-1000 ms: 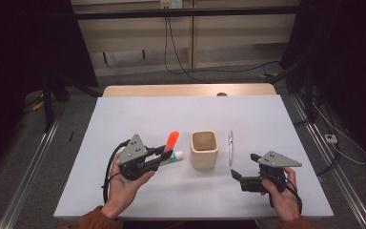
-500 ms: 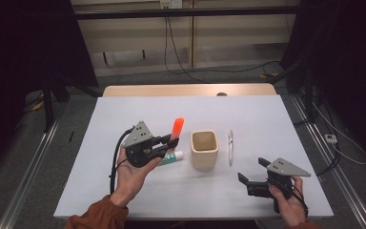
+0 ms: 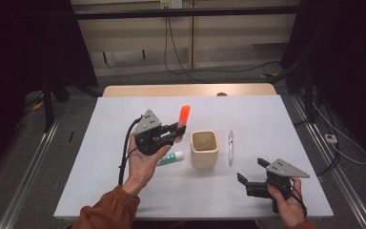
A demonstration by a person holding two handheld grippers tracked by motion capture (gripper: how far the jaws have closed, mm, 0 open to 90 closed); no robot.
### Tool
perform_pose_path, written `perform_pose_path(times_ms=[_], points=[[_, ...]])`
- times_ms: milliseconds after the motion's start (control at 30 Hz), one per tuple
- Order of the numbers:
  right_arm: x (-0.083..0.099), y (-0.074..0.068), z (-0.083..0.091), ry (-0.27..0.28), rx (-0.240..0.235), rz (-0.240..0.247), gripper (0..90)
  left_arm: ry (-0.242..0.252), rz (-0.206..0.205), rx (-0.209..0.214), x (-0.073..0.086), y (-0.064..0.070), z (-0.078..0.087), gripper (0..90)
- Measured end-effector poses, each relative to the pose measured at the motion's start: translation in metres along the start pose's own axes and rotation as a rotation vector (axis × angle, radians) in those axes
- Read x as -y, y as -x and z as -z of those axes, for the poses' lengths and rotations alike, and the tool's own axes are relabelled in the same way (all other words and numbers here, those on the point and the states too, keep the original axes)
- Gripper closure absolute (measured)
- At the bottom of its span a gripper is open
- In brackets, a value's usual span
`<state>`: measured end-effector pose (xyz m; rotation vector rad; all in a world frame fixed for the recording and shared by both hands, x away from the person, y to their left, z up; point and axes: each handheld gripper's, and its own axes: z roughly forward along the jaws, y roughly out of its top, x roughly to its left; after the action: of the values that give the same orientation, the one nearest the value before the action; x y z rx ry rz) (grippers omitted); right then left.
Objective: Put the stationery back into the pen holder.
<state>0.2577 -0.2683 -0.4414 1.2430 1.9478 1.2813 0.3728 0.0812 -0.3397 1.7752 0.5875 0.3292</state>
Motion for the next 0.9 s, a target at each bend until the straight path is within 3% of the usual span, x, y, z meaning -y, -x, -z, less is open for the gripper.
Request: perform_pose_path(times_ms=[500, 900], points=[[0.001, 0.002, 0.0, -0.007, -0.005, -0.013, 6.0, 0.035, -0.029, 0.047, -0.007, 0.011, -0.038, 77.2], [0.002, 0.002, 0.0, -0.014, -0.013, -0.016, 5.5, 0.022, -0.021, 0.059, 0.006, 0.018, -0.059, 77.2]])
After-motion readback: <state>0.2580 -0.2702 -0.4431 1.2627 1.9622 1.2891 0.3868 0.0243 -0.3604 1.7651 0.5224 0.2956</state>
